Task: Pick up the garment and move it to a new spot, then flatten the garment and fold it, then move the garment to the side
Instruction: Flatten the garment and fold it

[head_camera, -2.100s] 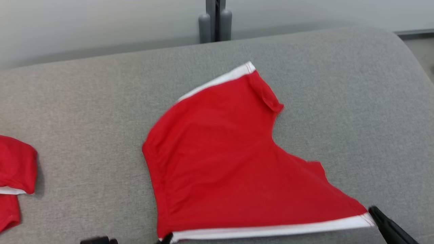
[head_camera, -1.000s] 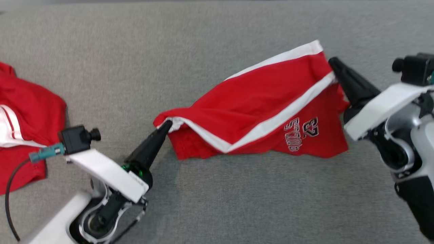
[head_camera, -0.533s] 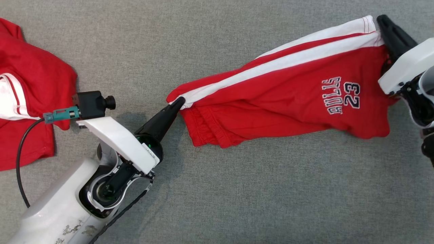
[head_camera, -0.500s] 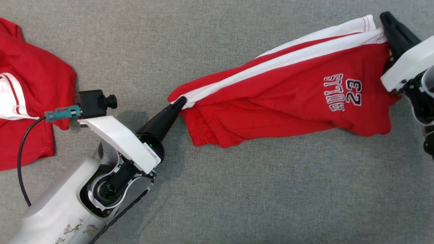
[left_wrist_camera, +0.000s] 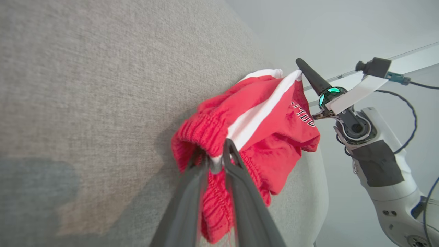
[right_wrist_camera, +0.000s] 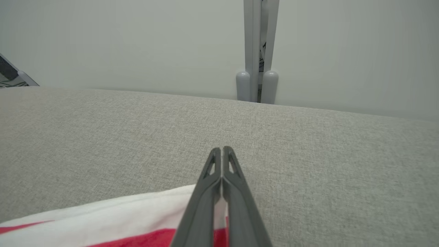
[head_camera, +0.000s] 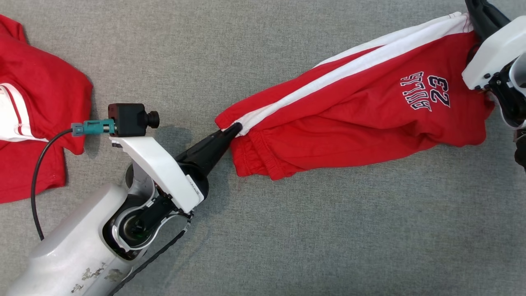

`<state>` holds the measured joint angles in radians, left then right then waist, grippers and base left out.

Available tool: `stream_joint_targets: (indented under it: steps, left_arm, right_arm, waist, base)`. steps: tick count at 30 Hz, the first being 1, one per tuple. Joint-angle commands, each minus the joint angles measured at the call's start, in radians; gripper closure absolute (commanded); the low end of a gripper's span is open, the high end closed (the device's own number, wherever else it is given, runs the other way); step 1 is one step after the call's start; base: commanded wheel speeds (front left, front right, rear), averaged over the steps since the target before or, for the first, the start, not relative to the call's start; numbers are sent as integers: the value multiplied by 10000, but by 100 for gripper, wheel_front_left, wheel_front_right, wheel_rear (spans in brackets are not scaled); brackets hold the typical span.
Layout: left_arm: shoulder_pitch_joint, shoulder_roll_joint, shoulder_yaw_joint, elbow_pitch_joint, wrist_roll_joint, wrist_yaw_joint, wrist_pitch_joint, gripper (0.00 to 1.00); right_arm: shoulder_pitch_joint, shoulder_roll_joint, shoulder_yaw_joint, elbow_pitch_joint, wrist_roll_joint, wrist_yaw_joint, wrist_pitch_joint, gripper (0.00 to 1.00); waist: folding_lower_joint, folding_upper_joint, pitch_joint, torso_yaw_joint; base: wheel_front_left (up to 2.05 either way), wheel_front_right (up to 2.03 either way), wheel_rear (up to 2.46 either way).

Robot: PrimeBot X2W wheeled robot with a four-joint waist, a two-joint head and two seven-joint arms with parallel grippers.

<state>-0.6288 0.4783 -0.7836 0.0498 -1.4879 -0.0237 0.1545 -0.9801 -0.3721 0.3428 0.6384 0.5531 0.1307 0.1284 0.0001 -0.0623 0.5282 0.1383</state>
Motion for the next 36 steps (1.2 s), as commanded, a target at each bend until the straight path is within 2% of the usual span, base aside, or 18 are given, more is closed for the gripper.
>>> stream_joint_targets:
  steps: [1,2,3,7,11,14,17,20,23,25,26,28,33,36]
  left_arm:
    - [-179,59,-61,33,160,-38,11,0]
    - [-181,103,-91,32,233,-55,-9,0]
    - [-171,157,-111,24,365,-65,-81,0]
    - [82,569,-222,-271,1192,-74,-576,0]
    - [633,1016,-256,-741,1944,205,-1298,0]
    - [1417,1341,-147,-1274,2821,854,-2465,0]
    - [2399,1549,-54,-1500,3785,1846,-3684,0]
    - [3355,1172,354,-1676,4257,2481,-4127,0]
    - [4087,693,1017,-1763,5207,2831,-4197,0]
    - [4540,212,1568,-1856,6052,2893,-4198,0]
    - [4880,-160,1973,-1871,6853,2733,-4202,0]
    - [5128,-554,2383,-1842,7580,2511,-4204,0]
    - [5579,-1407,3299,-1465,8773,1768,-4204,0]
    - [5667,-1878,3736,-1149,9213,1240,-4205,0]
  right_arm:
    - [-133,21,80,144,-95,0,-64,85]
    - [-175,10,96,178,-153,0,-184,54]
    - [-181,22,115,239,-215,0,-295,2]
    - [-210,10,290,255,-422,0,-645,0]
    - [15,-88,432,-142,-344,0,-893,0]
    - [478,-280,557,-618,-176,0,-806,0]
    - [1170,-499,734,-1054,69,0,-78,0]
    - [1996,-775,853,-1532,291,0,967,0]
    - [2665,-937,664,-1937,240,0,1811,0]
    - [2974,-895,406,-2121,50,0,2240,0]
    - [3135,-779,86,-2260,-303,0,2587,0]
    - [3163,-576,-239,-2340,-728,-1,2852,0]
    - [2927,2,-1070,-2346,-1918,-1,3400,0]
    - [2832,118,-1403,-2217,-2757,-1,3673,0]
  waist:
    - [-1,0,10,17]
    - [-1,0,4,15]
    - [-1,0,-7,7]
    - [-1,0,-182,-148]
    - [-1,0,-533,-356]
    - [-1,0,-977,-584]
    - [-1,0,-1451,-747]
    - [-1,0,-1719,-713]
    - [-1,0,-1792,-569]
    - [-1,0,-1749,-442]
    - [-1,0,-1646,-316]
    - [-1,0,-1522,-203]
    - [-1,0,-1085,104]
    - [-1,0,-852,306]
  base:
    - [0,0,0]
    - [0,0,0]
    - [0,0,0]
    - [0,0,0]
    - [0,0,0]
    - [0,0,0]
    - [0,0,0]
    - [0,0,0]
    - [0,0,0]
    - [0,0,0]
    - [0,0,0]
    - [0,0,0]
    - [0,0,0]
    - [0,0,0]
